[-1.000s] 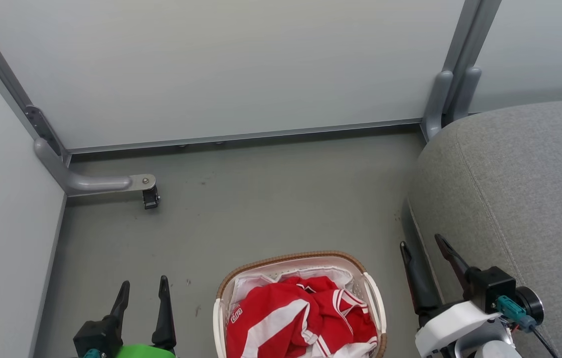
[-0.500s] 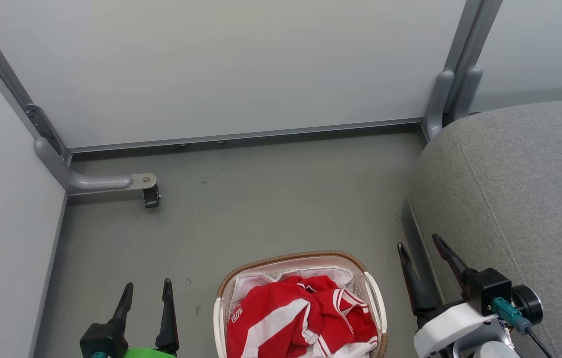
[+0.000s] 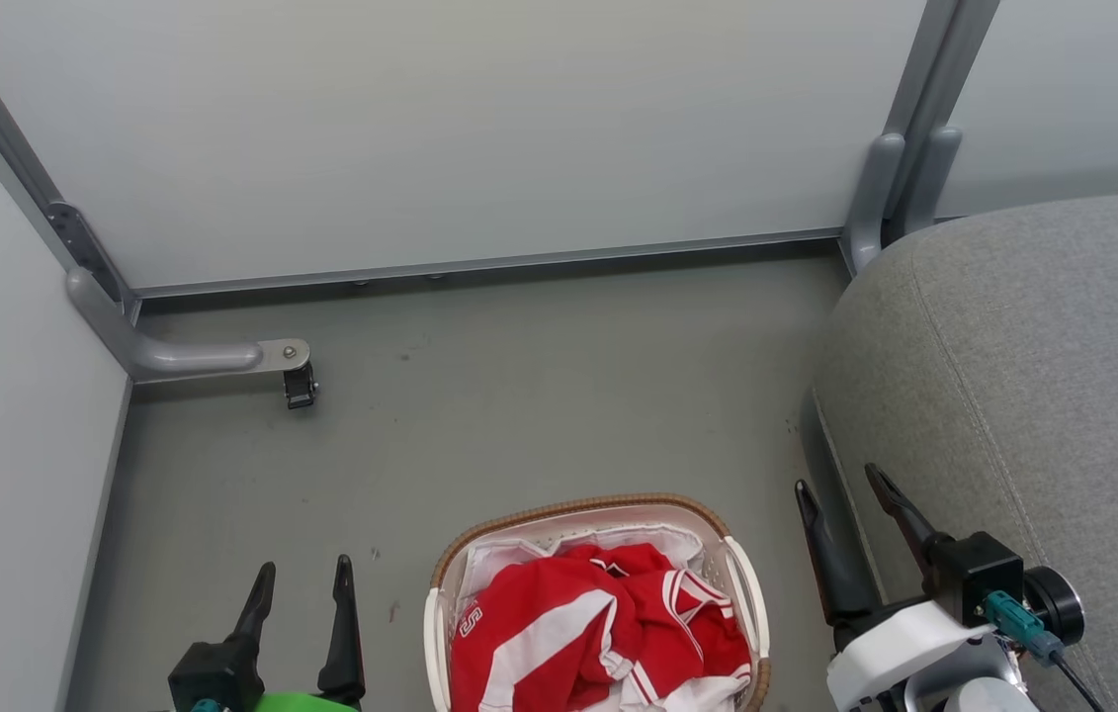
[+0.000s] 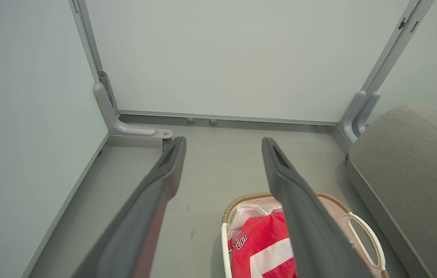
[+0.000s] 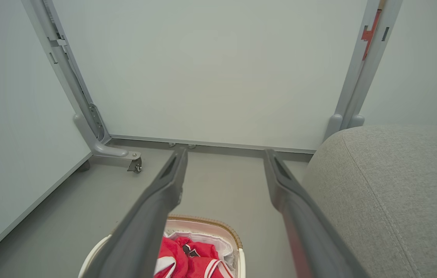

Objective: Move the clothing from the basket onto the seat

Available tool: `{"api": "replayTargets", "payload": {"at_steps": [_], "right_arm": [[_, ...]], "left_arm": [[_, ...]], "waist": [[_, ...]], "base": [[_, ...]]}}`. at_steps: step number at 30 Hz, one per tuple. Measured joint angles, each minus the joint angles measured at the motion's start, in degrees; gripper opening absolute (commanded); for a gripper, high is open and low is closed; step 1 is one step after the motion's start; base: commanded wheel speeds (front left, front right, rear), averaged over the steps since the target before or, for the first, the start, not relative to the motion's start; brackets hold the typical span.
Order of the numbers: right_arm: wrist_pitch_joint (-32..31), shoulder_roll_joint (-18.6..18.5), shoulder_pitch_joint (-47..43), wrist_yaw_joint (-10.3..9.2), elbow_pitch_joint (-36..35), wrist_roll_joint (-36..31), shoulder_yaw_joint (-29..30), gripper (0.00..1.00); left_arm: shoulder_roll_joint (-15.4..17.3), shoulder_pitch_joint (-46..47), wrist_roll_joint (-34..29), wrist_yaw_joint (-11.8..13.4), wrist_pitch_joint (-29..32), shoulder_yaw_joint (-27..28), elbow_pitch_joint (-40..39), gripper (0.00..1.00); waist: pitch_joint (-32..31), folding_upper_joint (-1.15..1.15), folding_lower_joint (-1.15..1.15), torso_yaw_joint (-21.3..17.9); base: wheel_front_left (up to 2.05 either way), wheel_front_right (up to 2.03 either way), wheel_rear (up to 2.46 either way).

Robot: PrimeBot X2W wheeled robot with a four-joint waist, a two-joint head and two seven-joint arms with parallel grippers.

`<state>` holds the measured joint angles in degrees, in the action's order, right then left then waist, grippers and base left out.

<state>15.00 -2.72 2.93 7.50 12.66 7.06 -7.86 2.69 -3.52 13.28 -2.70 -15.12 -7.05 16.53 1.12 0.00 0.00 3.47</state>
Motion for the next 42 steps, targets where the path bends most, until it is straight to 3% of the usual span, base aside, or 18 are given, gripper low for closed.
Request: {"api": "replayTargets", "payload": {"at_steps": [11, 18, 26, 34, 42], "right_arm": [[0.0, 0.0, 3.4, 0.01, -2.1, -1.5, 3.1, 1.0], [0.1, 0.0, 8.4, 0.01, -4.8, -3.0, 7.7, 1.0], [0.1, 0.0, 14.2, 0.02, -8.1, -3.1, 10.6, 1.0], [0.1, 0.0, 19.3, 0.02, -10.7, -3.4, 12.3, 1.0], [0.1, -0.1, 23.9, 0.02, -13.0, -0.8, 12.7, 1.0]], "left_arm": [[0.0, 7.5, -3.9, -2.4, 0.0, -2.4, 1.9, 1.0], [0.5, 18.1, -7.5, -4.0, 0.0, -6.9, 9.1, 1.0], [0.9, 31.4, -9.9, -4.7, 0.0, -16.5, 23.3, 1.0], [0.6, 43.3, -5.9, -4.7, 0.3, -30.1, 35.7, 1.0], [0.2, 50.2, -0.1, -4.7, 0.8, -38.6, 42.1, 1.0]], "waist": [[4.8, 0.0, 0.0, -0.4], [11.0, 0.0, 0.0, -0.9], [19.9, 0.0, 0.01, -2.1], [29.4, 0.0, 0.01, -4.2], [38.3, 0.0, 0.01, -7.0]], "base": [[0.0, 0.0, 0.0], [0.0, 0.0, 0.0], [0.0, 0.0, 0.0], [0.0, 0.0, 0.0], [0.0, 0.0, 0.0]]}}
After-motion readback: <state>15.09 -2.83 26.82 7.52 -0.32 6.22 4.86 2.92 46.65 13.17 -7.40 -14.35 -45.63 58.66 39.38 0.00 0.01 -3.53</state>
